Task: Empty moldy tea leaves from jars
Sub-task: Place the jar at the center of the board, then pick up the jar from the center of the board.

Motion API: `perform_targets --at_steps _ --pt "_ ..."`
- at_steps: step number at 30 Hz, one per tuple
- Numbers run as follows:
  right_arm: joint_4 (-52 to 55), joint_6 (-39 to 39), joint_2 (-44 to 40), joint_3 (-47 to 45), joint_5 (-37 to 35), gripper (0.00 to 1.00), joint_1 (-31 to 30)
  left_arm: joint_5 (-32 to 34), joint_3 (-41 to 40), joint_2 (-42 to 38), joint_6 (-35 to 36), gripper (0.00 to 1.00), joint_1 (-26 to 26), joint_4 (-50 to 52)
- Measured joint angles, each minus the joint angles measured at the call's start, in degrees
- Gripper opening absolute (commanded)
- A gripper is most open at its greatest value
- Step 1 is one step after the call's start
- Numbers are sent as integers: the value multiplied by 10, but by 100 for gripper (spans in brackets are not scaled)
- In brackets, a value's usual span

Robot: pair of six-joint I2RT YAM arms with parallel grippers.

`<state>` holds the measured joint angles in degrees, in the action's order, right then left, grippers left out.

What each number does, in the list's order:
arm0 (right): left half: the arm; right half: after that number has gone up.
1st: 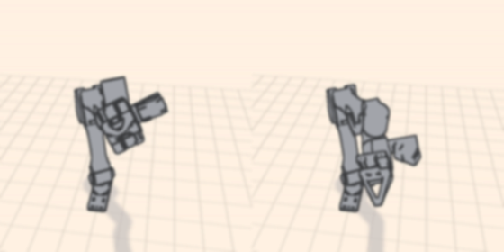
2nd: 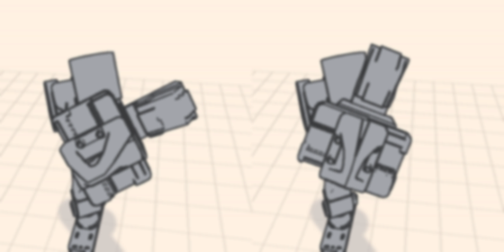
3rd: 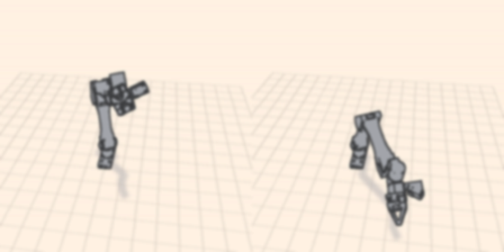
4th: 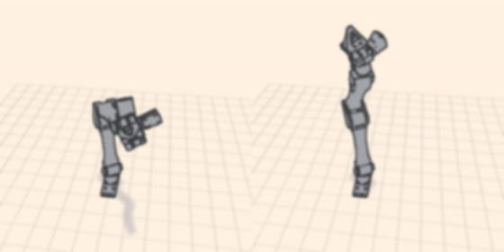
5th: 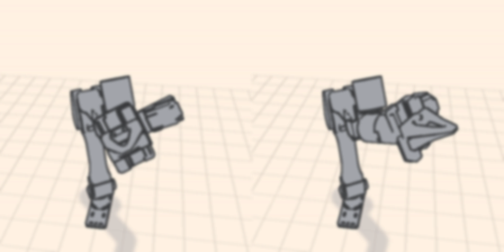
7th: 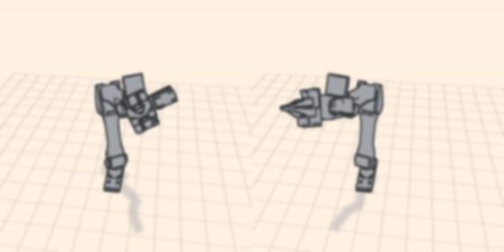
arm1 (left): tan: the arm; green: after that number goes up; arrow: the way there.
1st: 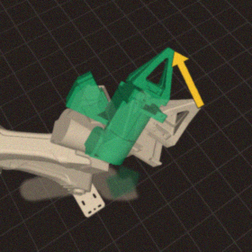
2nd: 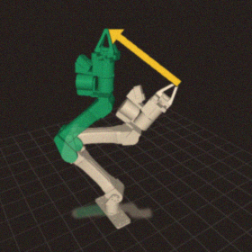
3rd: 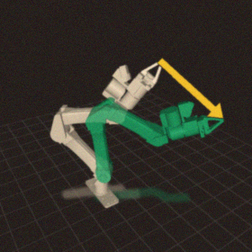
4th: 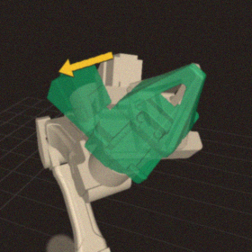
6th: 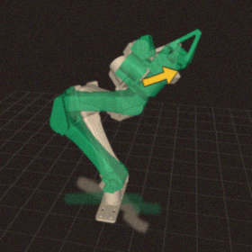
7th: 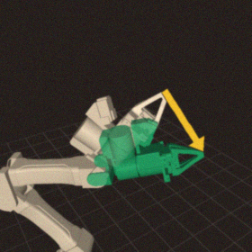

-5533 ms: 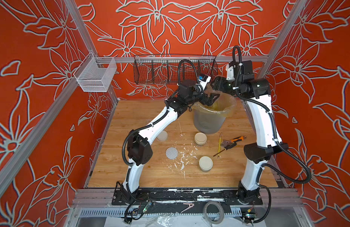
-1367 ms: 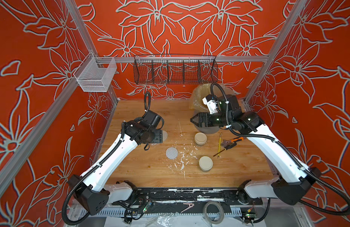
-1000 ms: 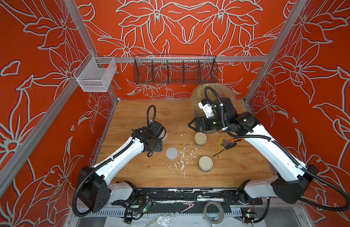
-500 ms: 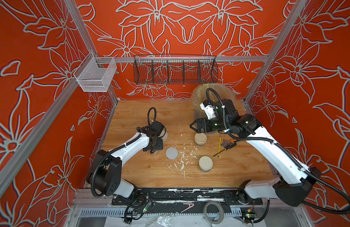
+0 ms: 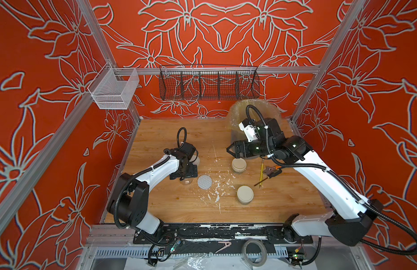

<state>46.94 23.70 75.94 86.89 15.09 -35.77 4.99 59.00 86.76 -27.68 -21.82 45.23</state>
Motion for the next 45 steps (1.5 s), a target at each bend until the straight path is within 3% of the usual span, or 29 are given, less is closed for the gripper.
perform_targets --at_steps 8,12,17,21,25,32,45 --pt "-30 7 -60 -31 -48 97 0 4 37 -151 0 98 0 23" --pt "-57 10 -98 -62 -85 97 0 -26 43 -243 9 98 -8 6" --pt "-94 22 -171 -141 -154 97 0 -79 33 -336 9 96 -62 -51" --pt "-118 24 -245 -218 -194 97 0 -82 24 -351 8 96 -132 -105" --pt "-122 27 -311 -274 -225 97 0 -65 26 -301 15 97 -205 -156" --pt "-99 43 -381 -320 -269 97 0 -16 98 -94 38 100 -281 -184" --pt "-55 83 -443 -364 -281 97 0 39 235 181 58 98 -303 -228"
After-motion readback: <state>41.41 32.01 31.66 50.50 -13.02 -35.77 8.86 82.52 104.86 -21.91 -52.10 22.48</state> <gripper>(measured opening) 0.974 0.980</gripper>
